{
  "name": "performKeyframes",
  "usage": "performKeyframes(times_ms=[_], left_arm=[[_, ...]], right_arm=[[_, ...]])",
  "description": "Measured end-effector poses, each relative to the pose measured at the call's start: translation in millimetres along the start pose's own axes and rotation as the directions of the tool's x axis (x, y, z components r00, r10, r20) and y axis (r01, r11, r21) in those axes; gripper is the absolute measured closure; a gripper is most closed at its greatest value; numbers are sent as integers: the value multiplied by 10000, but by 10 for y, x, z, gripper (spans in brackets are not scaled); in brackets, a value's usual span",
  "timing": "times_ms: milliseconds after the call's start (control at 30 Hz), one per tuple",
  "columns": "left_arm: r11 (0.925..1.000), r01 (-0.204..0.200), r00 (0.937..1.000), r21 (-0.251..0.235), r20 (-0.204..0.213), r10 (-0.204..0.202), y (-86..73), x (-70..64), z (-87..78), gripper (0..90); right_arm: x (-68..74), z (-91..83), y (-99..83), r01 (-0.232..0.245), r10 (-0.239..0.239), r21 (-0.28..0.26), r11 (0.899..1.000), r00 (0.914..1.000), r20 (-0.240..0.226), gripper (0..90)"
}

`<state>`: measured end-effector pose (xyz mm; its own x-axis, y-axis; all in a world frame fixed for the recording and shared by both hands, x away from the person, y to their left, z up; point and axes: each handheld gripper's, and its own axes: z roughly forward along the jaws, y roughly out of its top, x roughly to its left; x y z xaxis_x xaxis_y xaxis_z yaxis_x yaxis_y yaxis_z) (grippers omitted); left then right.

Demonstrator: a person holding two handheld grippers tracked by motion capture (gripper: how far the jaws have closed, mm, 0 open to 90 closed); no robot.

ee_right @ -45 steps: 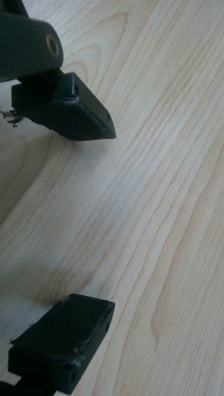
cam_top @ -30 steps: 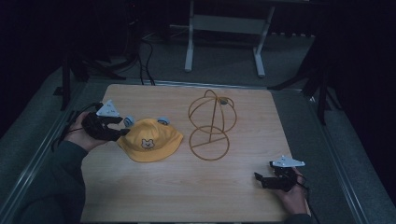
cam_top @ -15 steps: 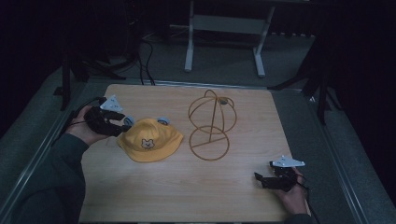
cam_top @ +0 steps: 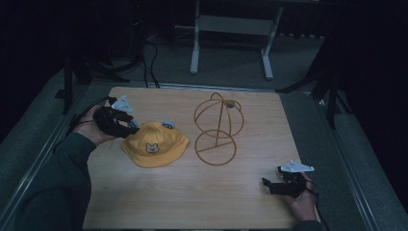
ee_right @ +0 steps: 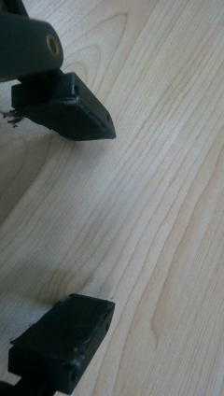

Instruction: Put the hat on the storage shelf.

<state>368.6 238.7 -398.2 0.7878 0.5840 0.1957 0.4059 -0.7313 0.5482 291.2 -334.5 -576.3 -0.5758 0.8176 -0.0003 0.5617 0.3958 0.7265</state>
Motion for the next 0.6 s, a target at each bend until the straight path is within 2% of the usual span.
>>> performKeyframes(times_ms=[267, 600], left_arm=[[9998, -1, 10000, 185, -18, 1, 73, 44, 45, 484], [9992, -236, 9997, 314, 91, 233, 180, 41, 108, 486]], right_arm=[[0, 0, 0, 0, 0, -1, 10000, 10000, -2, 147], [0, 0, 0, 3, -3, -2, 10000, 10000, -1, 147]])
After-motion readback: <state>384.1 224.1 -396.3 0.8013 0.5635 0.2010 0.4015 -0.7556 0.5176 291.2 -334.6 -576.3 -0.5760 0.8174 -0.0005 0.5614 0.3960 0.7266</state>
